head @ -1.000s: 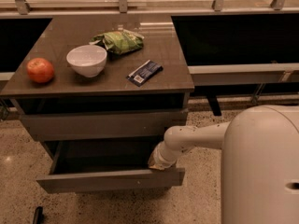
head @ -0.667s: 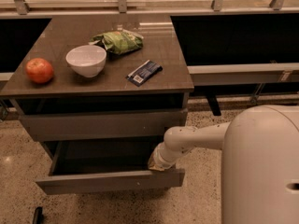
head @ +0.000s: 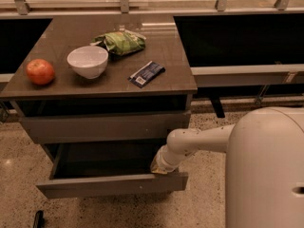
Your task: Open middle drawer
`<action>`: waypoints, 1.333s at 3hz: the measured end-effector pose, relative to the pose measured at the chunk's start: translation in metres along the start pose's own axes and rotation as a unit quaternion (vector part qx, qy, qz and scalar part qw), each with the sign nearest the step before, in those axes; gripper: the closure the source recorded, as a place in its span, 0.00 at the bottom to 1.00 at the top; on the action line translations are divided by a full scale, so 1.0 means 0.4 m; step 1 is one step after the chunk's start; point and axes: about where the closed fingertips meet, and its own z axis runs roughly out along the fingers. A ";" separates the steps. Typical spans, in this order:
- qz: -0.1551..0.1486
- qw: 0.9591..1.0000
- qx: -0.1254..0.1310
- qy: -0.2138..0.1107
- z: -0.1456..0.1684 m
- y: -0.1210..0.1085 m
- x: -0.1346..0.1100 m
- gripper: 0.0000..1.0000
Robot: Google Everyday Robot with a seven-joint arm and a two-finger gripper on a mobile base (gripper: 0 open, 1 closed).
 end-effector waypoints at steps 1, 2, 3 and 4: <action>0.000 1.000 -0.001 -0.005 -0.001 0.002 -0.004 0.73; -0.004 0.997 -0.016 -0.070 -0.012 0.035 -0.055 0.50; 0.002 0.993 -0.029 -0.115 -0.017 0.059 -0.080 0.27; 0.003 0.990 -0.045 -0.132 -0.013 0.076 -0.093 0.26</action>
Offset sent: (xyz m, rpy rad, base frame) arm -0.0396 0.0432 0.0398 0.3725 0.0625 0.0875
